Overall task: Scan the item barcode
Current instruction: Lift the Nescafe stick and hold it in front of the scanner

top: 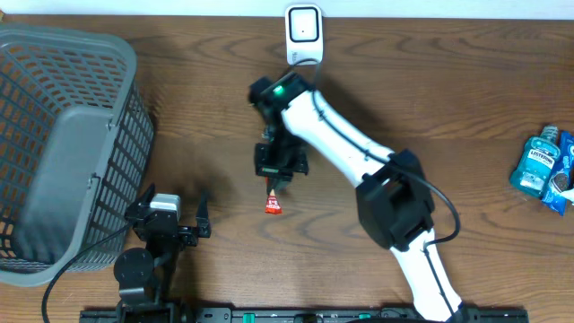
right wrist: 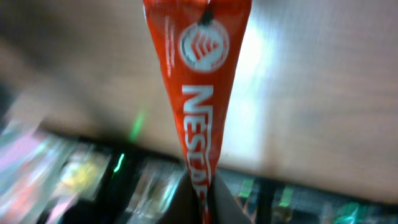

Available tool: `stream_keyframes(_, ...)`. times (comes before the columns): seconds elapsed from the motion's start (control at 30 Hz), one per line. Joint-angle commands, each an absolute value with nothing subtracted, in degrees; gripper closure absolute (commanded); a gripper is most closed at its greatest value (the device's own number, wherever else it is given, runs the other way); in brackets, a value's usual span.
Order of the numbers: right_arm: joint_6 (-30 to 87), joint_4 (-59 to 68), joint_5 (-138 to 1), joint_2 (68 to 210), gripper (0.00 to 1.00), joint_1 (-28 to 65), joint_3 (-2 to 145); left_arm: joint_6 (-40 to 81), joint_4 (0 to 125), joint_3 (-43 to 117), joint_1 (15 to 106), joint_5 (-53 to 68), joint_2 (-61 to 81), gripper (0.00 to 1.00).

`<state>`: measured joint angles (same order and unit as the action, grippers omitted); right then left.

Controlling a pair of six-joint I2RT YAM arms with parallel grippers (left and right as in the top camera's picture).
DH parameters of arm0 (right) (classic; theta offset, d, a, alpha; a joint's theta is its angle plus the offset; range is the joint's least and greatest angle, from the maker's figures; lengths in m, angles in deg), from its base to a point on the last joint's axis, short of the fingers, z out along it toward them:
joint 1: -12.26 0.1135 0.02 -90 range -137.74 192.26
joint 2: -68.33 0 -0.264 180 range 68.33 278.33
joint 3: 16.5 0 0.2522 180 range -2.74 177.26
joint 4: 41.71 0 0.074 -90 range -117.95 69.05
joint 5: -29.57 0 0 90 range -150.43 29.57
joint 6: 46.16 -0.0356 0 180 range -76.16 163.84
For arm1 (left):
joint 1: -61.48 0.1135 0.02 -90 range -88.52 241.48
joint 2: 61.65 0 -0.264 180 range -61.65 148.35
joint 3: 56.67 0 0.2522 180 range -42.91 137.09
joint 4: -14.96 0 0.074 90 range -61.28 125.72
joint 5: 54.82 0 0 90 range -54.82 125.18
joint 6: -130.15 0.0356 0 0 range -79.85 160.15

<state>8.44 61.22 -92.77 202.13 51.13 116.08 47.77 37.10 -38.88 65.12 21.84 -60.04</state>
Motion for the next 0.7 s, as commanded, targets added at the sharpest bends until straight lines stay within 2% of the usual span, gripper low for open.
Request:
stream_keyframes(0.0, 11.6, 69.1, -114.8, 200.7, 0.98, 47.8, 116.4, 48.5, 38.5, -39.8, 64.9, 21.5, -60.2, 0.02)
stream_keyframes(0.1, 12.6, 69.6, -120.7, 200.7, 0.98, 45.8, 116.3, 48.5, 38.5, -39.8, 64.9, 21.5, -60.2, 0.02)
stream_keyframes(0.33, 12.9, 69.6, -124.5, 200.7, 0.99, 44.0, 116.3, 48.5, 38.5, -39.8, 64.9, 21.5, -60.2, 0.02)
stream_keyframes(0.47, 12.6, 69.6, -134.3, 200.7, 0.99, 44.4, 116.3, 48.5, 38.5, -39.8, 64.9, 21.5, -60.2, 0.02)
stream_keyframes(0.67, 5.9, 69.6, -136.0, 200.7, 0.99, 45.2, 116.3, 48.5, 38.5, -39.8, 64.9, 21.5, -60.2, 0.02)
